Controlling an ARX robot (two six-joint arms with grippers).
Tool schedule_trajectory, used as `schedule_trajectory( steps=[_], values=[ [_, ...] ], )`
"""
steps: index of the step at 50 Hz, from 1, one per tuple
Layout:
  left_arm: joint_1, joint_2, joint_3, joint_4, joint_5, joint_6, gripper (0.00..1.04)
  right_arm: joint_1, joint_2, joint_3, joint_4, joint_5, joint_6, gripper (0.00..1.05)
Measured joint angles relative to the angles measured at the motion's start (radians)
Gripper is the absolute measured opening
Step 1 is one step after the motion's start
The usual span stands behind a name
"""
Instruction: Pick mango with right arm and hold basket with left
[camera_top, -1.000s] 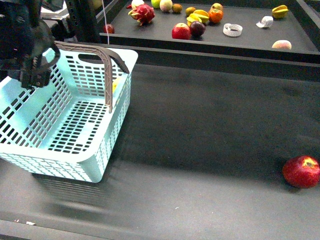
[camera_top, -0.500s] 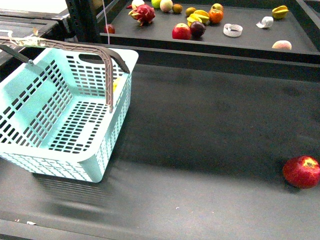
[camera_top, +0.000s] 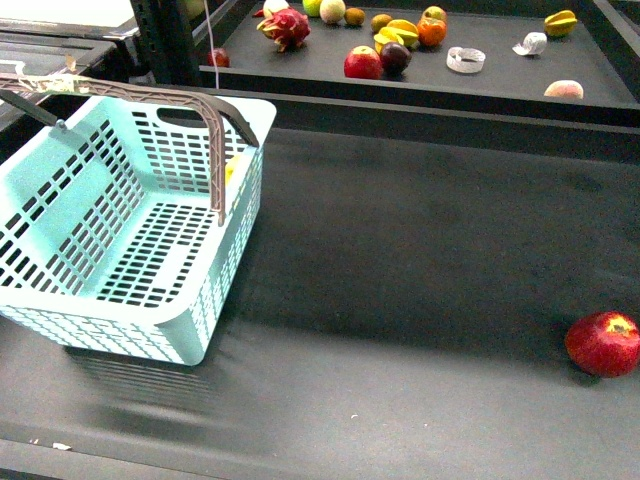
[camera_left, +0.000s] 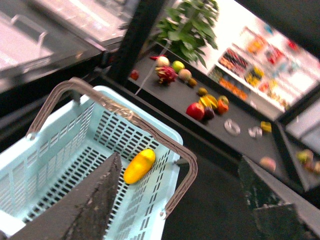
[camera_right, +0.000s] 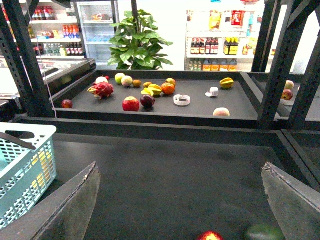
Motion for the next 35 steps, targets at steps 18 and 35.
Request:
schedule_trajectory(
  steps=[18, 35],
  values=[
    [0.111, -0.28, -0.125, -0.137, 0.163, 0.413, 0.02, 0.0, 0.0, 0.0, 0.0, 0.0, 0.0, 0.96],
    [0.112, -0.494, -0.164, -0.286, 0.165, 0.422, 0.02, 0.0, 0.0, 0.0, 0.0, 0.0, 0.0, 0.96]
  ],
)
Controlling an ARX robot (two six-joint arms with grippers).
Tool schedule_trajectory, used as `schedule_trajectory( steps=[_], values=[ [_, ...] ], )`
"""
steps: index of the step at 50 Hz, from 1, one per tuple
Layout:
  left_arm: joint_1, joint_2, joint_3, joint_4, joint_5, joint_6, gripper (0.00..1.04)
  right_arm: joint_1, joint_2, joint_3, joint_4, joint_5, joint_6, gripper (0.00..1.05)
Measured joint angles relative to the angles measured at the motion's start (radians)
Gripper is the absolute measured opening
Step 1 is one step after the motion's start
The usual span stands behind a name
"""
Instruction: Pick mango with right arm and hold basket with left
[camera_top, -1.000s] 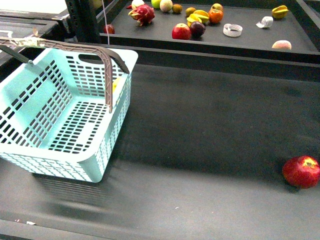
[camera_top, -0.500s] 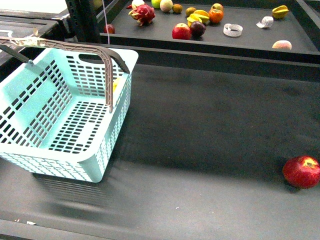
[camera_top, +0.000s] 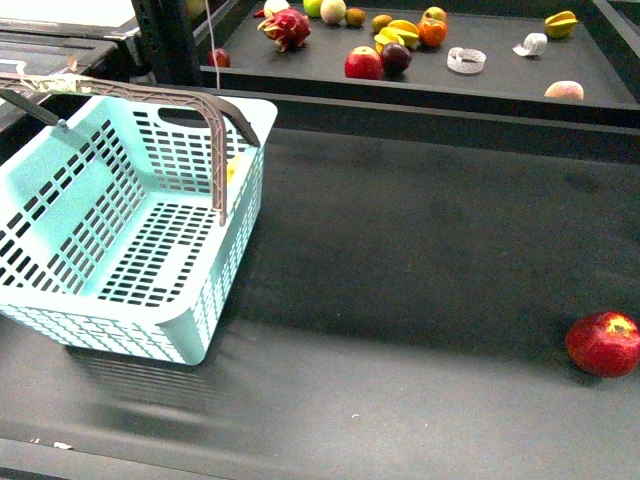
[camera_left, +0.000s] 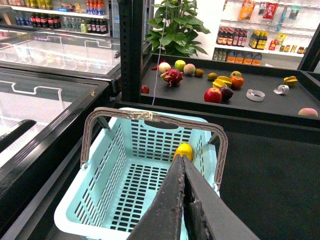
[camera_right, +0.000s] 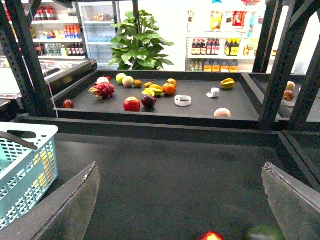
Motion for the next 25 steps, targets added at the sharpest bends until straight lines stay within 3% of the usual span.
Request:
schedule_trajectory(
  steps=[25],
  values=[
    [0.0, -0.263, 0.0, -0.256, 0.0, 0.002, 0.02, 0.0, 0.0, 0.0, 0.0, 0.0, 0.0, 0.96]
  ],
)
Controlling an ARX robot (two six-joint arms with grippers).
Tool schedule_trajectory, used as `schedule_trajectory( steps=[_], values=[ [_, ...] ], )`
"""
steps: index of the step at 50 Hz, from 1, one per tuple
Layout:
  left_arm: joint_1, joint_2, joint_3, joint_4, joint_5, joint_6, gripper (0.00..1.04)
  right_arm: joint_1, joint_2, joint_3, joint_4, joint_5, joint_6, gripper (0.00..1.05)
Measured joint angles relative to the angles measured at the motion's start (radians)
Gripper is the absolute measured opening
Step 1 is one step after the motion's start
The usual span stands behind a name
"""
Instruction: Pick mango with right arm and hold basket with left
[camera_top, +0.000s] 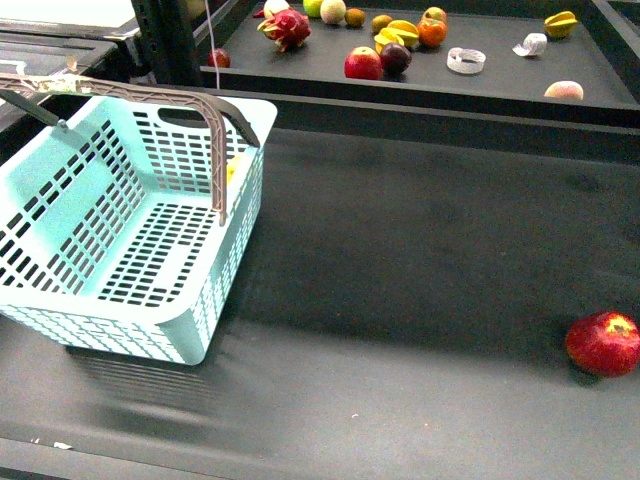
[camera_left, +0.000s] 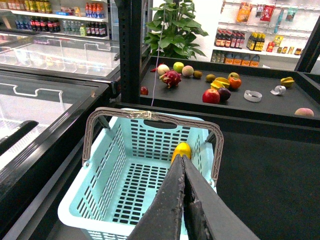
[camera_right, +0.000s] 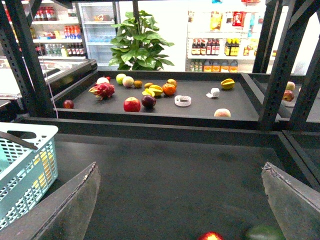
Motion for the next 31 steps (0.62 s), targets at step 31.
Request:
schedule_trajectory(
  steps=[31],
  values=[
    [0.0, -0.25, 0.0, -0.256, 0.0, 0.001, 0.02, 0.0, 0.0, 0.0, 0.0, 0.0, 0.0, 0.96]
  ],
)
